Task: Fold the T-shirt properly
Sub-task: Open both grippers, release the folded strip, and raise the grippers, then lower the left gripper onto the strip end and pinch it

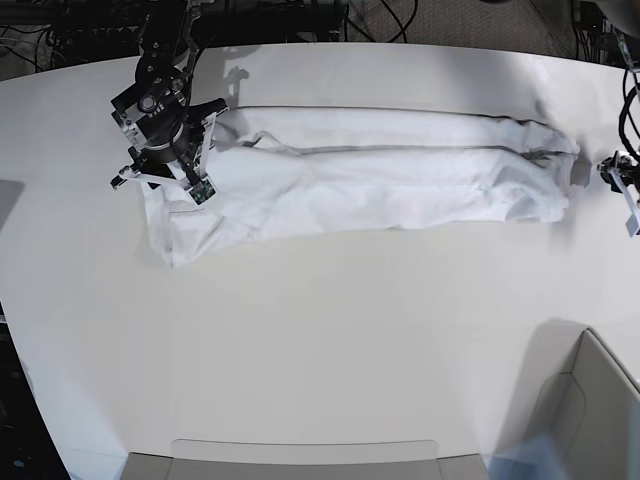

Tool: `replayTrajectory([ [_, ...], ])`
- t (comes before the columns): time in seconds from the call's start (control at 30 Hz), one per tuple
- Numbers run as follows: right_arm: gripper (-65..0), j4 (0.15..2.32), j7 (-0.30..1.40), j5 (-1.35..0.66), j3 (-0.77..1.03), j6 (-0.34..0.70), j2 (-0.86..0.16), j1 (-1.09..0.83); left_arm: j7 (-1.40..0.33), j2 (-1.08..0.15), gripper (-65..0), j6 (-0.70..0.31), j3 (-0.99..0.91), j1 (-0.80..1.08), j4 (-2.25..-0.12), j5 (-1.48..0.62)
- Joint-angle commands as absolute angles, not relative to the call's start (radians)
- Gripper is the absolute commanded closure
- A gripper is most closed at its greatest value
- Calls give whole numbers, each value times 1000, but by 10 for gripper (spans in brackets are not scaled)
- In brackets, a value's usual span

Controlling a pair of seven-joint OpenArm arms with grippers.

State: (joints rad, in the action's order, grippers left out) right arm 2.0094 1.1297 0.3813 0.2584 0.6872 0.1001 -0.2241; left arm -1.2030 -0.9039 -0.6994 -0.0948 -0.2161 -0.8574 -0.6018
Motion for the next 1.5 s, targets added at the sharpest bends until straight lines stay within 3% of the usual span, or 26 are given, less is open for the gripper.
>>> replayTrajectory([
  [0.0, -207, 2028, 1122, 381, 259, 698, 99, -216, -1208, -938, -188, -698, -124, -231, -880, -598],
  [0.13, -207, 2028, 1122, 381, 259, 698, 99, -216, -1267, -935, -156, -698, -232, -222, -986, -596],
  [0.4, -207, 2026, 1122, 378, 257, 698, 99, -213, -1369, -908, -147, -698, -252, -229, -1107, -601],
  [0.57, -207, 2026, 1122, 378, 257, 698, 99, -213, -1383, -848, -70, -698, -414, -231, -1115, -601],
  [0.63, -207, 2026, 1122, 378, 257, 698, 97, -216, -1395, -843, -111, -698, -456, -231, -1132, -602],
  [0.87, -207, 2026, 1122, 383, 257, 698, 94, -222, -1396, -737, -461, -698, -645, -222, -1331, -587],
  [0.9, -207, 2026, 1122, 383, 257, 698, 94, -222, -1396, -723, -479, -698, -667, -222, -1363, -582],
  [1.1, -207, 2026, 1122, 384, 257, 698, 93, -217, -1396, -664, -451, -698, -710, -191, -1463, -587],
  [1.47, -207, 2025, 1122, 384, 257, 698, 91, -217, -1394, -521, -452, -698, -608, -10, -1460, -582],
])
